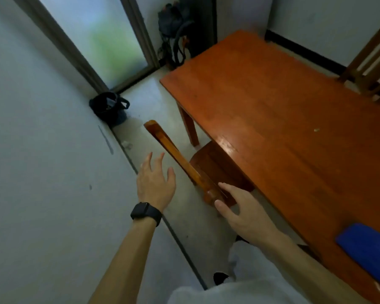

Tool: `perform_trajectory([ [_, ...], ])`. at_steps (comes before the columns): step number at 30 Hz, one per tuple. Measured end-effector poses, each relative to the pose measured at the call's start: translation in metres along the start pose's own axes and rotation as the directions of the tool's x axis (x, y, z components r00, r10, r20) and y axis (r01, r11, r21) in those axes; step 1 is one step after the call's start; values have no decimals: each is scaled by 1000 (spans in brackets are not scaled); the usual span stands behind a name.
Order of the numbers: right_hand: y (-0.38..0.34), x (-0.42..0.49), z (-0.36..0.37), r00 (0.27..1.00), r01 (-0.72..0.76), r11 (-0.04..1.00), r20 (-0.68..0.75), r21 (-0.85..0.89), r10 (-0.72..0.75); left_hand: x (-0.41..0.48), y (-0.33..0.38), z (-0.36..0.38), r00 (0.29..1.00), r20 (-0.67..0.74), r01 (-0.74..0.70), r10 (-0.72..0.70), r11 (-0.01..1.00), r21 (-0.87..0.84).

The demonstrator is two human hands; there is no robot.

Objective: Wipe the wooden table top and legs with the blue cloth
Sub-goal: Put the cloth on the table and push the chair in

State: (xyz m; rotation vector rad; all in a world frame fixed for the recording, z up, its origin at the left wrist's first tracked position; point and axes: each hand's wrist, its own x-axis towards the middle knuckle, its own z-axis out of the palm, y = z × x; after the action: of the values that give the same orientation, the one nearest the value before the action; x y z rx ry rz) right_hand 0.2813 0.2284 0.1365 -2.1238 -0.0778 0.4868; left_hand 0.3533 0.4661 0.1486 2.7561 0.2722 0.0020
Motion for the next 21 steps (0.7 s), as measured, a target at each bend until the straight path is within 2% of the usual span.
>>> perform_trajectory([
  [4, -1, 38, 5, 993, -108, 968, 74, 228, 94, 68, 13, 0, 961, 63, -276, 269, 945, 178],
  [7, 2, 62, 8, 969, -196, 946, 199, 259, 146, 106, 17, 1, 938, 191, -340, 291, 885, 319],
  [9, 3, 75, 11, 953, -224, 946, 257, 233, 163, 131, 16, 1, 894, 226, -448, 388, 806, 387],
  [11, 0, 89, 13, 942, -252, 950, 269, 183, 198, 164, 20, 0, 828, 323, -560, 458, 696, 449],
  [14, 0, 100, 21, 930, -296, 944, 269, 147, 249, 204, 23, 2, 732, 531, -669, 428, 602, 436],
  [17, 3, 111, 25, 917, -327, 934, 285, 142, 278, 236, 31, 9, 562, 687, -817, 460, 437, 376],
  [21, 1, 124, 25, 896, -399, 906, 270, 143, 352, 267, 22, 28, 416, 837, -868, 356, 431, 249],
])
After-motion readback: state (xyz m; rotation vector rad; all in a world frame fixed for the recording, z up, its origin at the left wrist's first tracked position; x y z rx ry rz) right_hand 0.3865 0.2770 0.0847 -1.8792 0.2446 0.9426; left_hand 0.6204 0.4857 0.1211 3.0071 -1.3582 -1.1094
